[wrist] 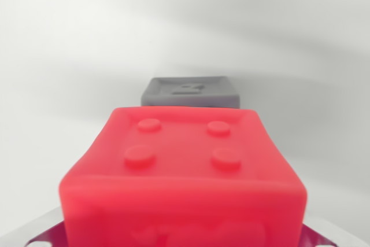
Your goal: Destack cube
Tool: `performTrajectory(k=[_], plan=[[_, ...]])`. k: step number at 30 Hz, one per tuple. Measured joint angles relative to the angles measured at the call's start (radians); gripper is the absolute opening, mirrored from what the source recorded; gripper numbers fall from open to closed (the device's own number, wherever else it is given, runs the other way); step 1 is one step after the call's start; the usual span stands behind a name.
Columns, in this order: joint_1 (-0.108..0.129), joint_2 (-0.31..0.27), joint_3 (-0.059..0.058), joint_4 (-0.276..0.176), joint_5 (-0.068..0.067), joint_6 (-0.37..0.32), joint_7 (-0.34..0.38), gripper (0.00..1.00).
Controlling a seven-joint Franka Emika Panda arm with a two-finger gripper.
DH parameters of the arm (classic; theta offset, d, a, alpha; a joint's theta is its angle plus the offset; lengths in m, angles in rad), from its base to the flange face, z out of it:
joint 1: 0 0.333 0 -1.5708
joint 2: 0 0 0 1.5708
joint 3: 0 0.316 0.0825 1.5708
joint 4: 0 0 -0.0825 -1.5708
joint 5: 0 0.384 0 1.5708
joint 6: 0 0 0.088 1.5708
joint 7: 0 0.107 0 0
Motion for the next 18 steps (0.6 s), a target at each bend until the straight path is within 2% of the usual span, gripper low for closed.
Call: performTrajectory(k=[12,18], plan=[[0.000,-0.082,0.003,0.000,0.023,-0.076,-0.016,0.00],[-0.010,-0.091,-0.001,-0.018,0.028,-0.076,-0.023,0.00]])
